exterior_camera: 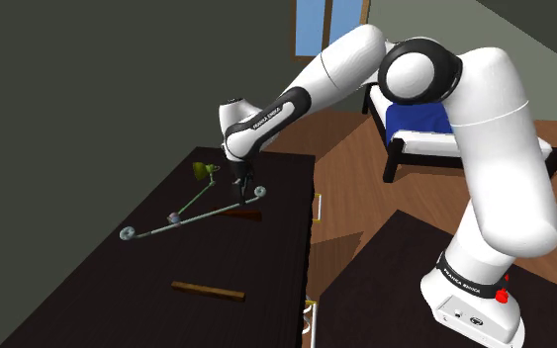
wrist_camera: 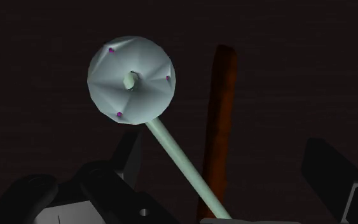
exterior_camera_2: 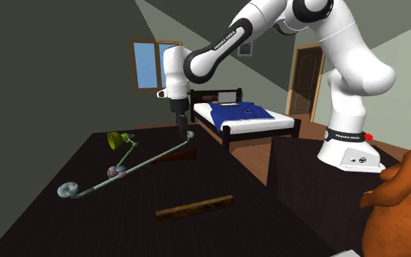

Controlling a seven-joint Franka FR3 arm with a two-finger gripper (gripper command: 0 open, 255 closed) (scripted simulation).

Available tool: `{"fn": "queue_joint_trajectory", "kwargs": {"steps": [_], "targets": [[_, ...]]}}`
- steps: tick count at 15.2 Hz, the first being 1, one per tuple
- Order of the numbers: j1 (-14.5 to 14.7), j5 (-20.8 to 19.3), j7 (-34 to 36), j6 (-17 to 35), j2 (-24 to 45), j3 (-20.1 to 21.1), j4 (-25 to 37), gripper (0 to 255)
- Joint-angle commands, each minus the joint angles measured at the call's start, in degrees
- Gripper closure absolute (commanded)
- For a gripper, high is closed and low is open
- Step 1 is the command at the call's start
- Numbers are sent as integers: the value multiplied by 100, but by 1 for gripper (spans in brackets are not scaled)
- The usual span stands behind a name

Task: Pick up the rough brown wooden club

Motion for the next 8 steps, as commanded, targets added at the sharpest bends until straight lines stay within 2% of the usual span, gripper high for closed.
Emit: {"fn": "queue_joint_trajectory", "kwargs": {"steps": [1, 3, 8], "targets": [[91, -62, -45, -47, 508, 18, 522, 0], [183, -113, -102, -130, 976, 35, 1043, 0], [203, -137, -98, 52, 1204, 16, 1087, 0]]}}
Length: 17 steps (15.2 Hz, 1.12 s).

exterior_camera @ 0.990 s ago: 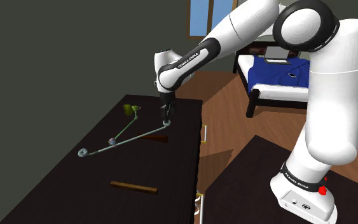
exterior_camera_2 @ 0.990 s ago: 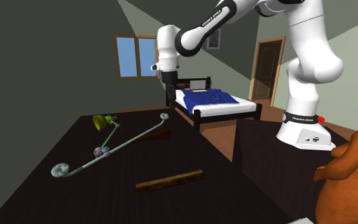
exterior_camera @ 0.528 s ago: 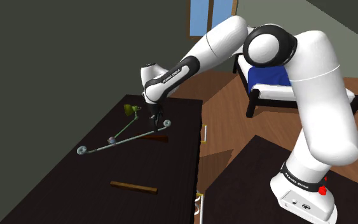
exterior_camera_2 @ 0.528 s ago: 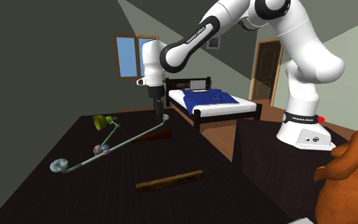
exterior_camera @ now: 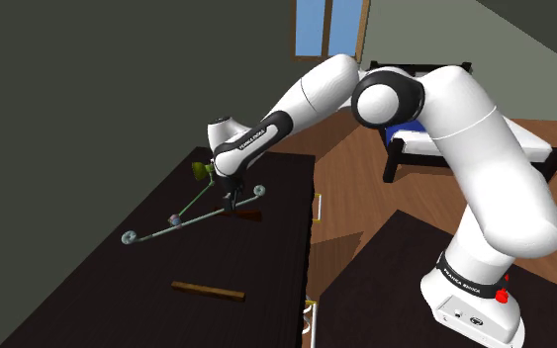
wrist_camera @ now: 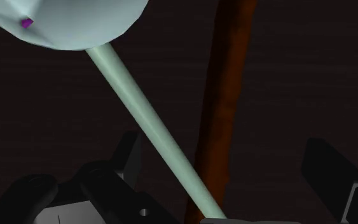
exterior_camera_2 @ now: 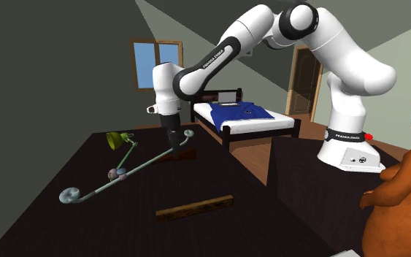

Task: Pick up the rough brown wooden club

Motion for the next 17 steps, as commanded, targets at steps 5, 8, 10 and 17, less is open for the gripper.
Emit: {"fn": "queue_joint_trajectory", "kwargs": {"steps": [5, 8, 10, 17], "targets": [[15, -25, 5, 211, 248, -23, 38, 0], [18, -26, 7, 205, 257, -23, 53, 255], [19, -26, 8, 208, 256, -23, 49, 255], [8, -15, 2, 124, 140, -13, 18, 255]]}}
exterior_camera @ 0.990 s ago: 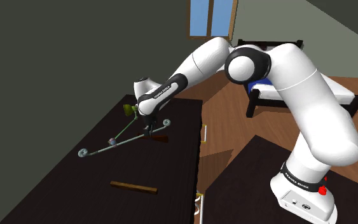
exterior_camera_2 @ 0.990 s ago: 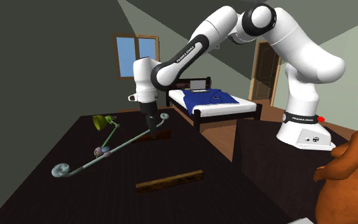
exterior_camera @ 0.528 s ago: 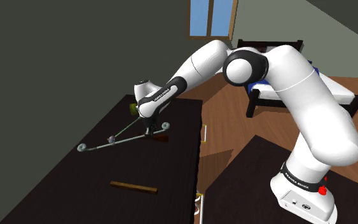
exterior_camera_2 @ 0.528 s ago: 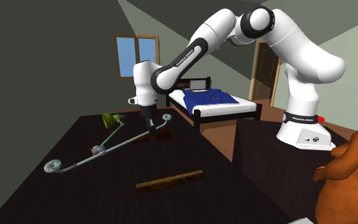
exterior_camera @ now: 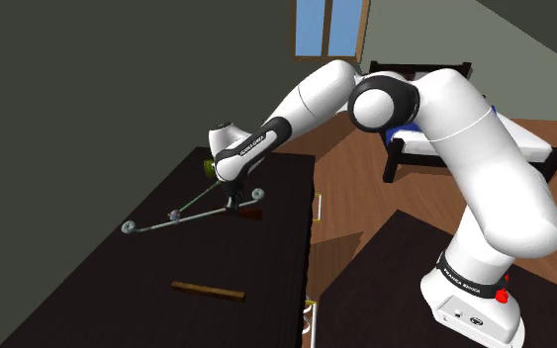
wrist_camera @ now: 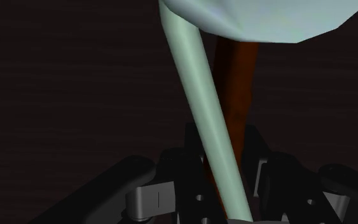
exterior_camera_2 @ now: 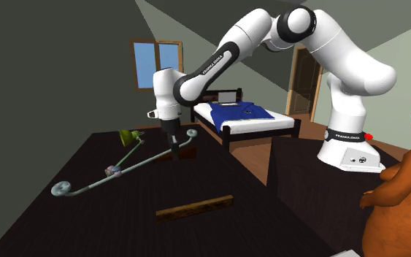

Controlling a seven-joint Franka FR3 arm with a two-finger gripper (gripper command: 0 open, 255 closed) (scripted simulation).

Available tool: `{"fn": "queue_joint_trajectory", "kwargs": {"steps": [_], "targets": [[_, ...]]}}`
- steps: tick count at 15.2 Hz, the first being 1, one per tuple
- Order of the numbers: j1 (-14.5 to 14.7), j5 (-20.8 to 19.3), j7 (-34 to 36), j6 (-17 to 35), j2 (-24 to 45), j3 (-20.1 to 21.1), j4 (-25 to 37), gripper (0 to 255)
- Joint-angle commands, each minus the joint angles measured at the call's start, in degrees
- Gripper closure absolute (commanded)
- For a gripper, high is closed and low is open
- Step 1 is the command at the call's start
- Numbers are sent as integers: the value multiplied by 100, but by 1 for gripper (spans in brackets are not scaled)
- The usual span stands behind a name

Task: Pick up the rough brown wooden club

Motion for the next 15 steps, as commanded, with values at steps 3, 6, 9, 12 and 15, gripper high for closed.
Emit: {"fn": "queue_joint_trajectory", "kwargs": {"steps": [3, 6, 9, 12, 15], "targets": [[-12, 20, -4, -179, -190, 18, -9, 255], [-22, 37, -11, -322, -338, 32, -14, 255], [-31, 53, -17, -471, -478, 46, -6, 255], [-39, 70, -23, -625, -611, 59, 16, 255], [-42, 76, -26, -685, -661, 63, 27, 255]]}}
